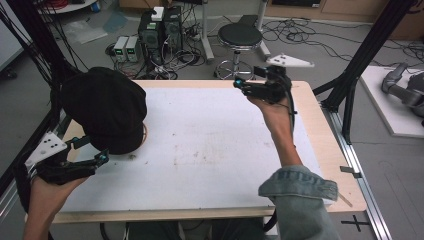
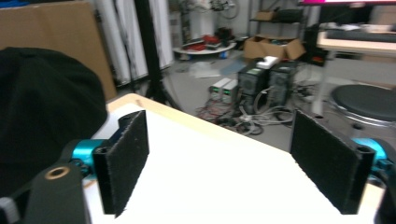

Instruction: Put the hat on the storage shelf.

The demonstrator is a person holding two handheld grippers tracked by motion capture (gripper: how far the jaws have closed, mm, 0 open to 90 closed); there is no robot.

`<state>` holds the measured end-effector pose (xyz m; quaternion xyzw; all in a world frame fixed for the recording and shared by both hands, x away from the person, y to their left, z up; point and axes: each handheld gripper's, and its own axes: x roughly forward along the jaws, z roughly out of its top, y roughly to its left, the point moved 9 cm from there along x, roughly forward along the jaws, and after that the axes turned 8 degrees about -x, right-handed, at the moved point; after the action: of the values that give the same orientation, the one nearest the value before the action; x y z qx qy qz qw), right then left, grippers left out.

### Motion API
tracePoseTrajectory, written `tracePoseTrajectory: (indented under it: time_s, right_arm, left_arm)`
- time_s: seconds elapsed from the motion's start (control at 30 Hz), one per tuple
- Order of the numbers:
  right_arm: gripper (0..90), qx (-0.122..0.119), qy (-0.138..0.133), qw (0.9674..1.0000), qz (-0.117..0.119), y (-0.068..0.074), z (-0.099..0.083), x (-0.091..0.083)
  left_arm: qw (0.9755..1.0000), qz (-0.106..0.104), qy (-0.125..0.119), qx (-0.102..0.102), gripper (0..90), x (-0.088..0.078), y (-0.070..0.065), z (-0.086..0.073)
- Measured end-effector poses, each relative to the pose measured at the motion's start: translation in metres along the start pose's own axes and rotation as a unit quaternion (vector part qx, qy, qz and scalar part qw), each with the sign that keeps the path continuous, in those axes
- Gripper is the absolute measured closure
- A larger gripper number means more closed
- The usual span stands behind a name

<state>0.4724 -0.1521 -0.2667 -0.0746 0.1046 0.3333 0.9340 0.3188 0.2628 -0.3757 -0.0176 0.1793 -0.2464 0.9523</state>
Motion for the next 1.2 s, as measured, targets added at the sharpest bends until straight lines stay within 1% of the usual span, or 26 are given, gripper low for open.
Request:
tracePoseTrajectory:
  time_s: [0.03,0.07,0.1,0.23,0.27,0.3,0.37,0.5,0.53,0.67,0.8,0.87,0.9,0.97,1.07,1.1,1.17,1.2]
  right_arm:
    - [18.5,-0.004,-0.001,1.0000,-0.009,-0.004,-0.004,-0.007]
    - [18.5,-0.004,-0.001,1.0000,-0.009,-0.004,-0.004,-0.007]
    - [16.4,-0.010,0.002,0.9996,-0.027,-0.011,-0.013,-0.021]
    - [12.7,-0.012,0.003,0.9976,-0.068,-0.026,-0.031,-0.046]
    - [12.7,-0.011,0.002,0.9973,-0.072,-0.029,-0.035,-0.052]
    - [12.7,-0.005,0.002,0.9970,-0.077,-0.031,-0.040,-0.058]
    - [12.7,0.007,-0.006,0.9967,-0.080,-0.036,-0.049,-0.068]
    - [12.5,0.038,-0.023,0.9947,-0.092,-0.046,-0.067,-0.086]
    - [12.3,0.041,-0.022,0.9942,-0.097,-0.048,-0.072,-0.090]
    - [12.3,0.044,-0.018,0.9934,-0.104,-0.049,-0.089,-0.099]
    - [12.3,0.030,-0.016,0.9929,-0.114,-0.048,-0.101,-0.104]
    - [12.3,0.024,-0.011,0.9927,-0.118,-0.047,-0.107,-0.106]
    - [12.3,0.027,-0.006,0.9926,-0.119,-0.047,-0.110,-0.106]
    - [12.3,0.022,-0.009,0.9923,-0.121,-0.046,-0.115,-0.108]
    - [12.3,0.028,-0.006,0.9918,-0.124,-0.045,-0.125,-0.110]
    - [12.3,0.030,-0.005,0.9918,-0.124,-0.045,-0.129,-0.110]
    - [12.3,0.045,-0.007,0.9917,-0.120,-0.044,-0.136,-0.111]
    - [12.3,0.045,-0.007,0.9917,-0.120,-0.044,-0.136,-0.111]
  left_arm:
    - [1.0000,0.000,0.000,0.000,22.0,0.000,0.000,0.000]
    - [1.0000,-0.001,0.001,0.001,22.0,0.001,0.000,0.000]
    - [1.0000,0.000,0.002,-0.001,22.1,0.002,0.000,-0.001]
    - [1.0000,-0.002,0.004,-0.003,22.0,0.006,0.001,-0.002]
    - [1.0000,-0.002,0.004,-0.003,22.1,0.006,0.001,-0.002]
    - [1.0000,-0.002,0.006,-0.001,22.0,0.007,0.001,-0.002]
    - [1.0000,-0.002,0.006,-0.001,22.1,0.007,0.001,-0.002]
    - [1.0000,-0.002,0.007,0.000,22.1,0.008,0.000,-0.002]
    - [1.0000,-0.001,0.007,0.001,22.1,0.009,0.000,-0.002]
    - [1.0000,0.000,0.008,-0.001,22.1,0.009,0.001,-0.002]
    - [1.0000,0.002,0.008,-0.001,22.1,0.009,0.002,-0.003]
    - [0.9999,0.006,0.008,-0.004,22.1,0.008,0.005,-0.004]
    - [0.9999,0.007,0.007,-0.005,22.0,0.007,0.005,-0.004]
    - [0.9999,0.008,0.009,-0.003,22.0,0.006,0.006,-0.005]
    - [0.9999,0.010,0.009,-0.003,22.0,0.006,0.007,-0.005]
    - [0.9999,0.010,0.009,-0.006,22.0,0.006,0.008,-0.006]
    - [0.9999,0.011,0.010,-0.005,22.0,0.006,0.008,-0.007]
    - [0.9999,0.011,0.010,-0.005,22.0,0.006,0.008,-0.007]
